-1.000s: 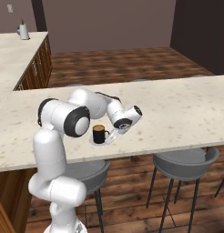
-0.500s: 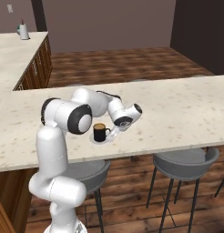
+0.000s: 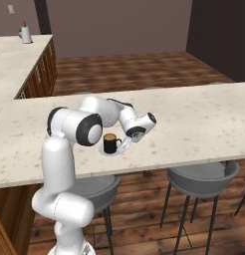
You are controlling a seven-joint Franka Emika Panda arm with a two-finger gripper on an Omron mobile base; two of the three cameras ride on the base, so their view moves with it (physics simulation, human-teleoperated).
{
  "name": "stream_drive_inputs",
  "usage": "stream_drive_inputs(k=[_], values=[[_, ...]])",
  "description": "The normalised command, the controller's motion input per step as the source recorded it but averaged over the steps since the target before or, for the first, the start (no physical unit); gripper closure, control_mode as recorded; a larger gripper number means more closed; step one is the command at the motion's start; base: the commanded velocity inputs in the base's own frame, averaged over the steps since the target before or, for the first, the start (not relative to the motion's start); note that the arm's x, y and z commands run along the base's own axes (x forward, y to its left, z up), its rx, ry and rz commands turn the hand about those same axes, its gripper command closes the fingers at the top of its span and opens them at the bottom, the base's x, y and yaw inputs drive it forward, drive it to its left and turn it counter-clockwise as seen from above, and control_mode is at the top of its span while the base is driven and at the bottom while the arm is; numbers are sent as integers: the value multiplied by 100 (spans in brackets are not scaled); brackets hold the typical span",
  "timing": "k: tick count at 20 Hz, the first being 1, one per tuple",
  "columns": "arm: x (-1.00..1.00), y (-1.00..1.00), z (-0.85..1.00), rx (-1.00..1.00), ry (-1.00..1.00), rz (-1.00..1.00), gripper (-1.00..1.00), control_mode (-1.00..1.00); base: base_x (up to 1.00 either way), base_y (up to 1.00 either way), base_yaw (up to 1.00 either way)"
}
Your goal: Pick the cup of tea, navigate to the dining table, and place it on the saucer.
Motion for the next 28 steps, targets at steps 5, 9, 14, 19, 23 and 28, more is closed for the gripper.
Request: stream_drive_inputs(k=[5,9,14,19,23,28], values=[[-8,0,0,0,0,0,-100,-100,0,0,0],[-24,0,15,0,0,0,-100,-100,0,0,0],[-54,0,46,0,-2,0,-100,-100,0,0,0],[-69,0,70,-2,-6,0,-100,-100,0,0,0],[-90,3,76,-4,-1,-3,-100,-100,0,0,0],[-100,21,57,-5,0,-17,-100,-100,0,0,0]])
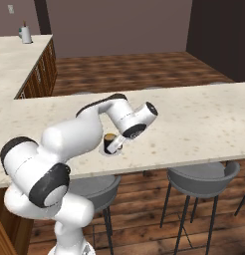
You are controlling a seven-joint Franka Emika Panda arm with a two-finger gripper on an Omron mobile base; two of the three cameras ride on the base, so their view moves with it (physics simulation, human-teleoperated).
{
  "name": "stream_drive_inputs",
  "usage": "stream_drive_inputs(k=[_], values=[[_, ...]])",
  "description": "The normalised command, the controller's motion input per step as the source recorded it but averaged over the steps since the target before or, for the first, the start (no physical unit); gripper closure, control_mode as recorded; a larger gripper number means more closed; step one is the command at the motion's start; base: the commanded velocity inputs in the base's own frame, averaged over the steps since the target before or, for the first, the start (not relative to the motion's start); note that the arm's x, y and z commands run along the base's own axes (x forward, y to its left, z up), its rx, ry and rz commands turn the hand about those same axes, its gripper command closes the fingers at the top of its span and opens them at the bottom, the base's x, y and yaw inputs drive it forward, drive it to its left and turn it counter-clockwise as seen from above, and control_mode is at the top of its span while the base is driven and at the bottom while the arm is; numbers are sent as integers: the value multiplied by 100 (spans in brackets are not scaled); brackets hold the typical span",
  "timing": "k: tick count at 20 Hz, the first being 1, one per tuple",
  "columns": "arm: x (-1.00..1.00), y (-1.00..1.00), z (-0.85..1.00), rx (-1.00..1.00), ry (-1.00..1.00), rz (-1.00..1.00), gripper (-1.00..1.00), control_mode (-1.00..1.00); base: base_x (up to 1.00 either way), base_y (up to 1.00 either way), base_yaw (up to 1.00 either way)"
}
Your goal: Pick the cup of tea, navigate to the dining table, and place it on the saucer.
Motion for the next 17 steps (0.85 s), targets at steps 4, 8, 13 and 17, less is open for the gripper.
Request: stream_drive_inputs(k=[4,8,13,17], values=[[-99,20,66,-6,-1,-16,-100,-100,0,0,0],[-100,36,67,-6,0,-16,-100,-100,0,0,0],[-100,39,66,-11,0,-22,-100,-100,0,0,0],[-100,31,59,-12,1,-21,-100,-100,0,0,0]])
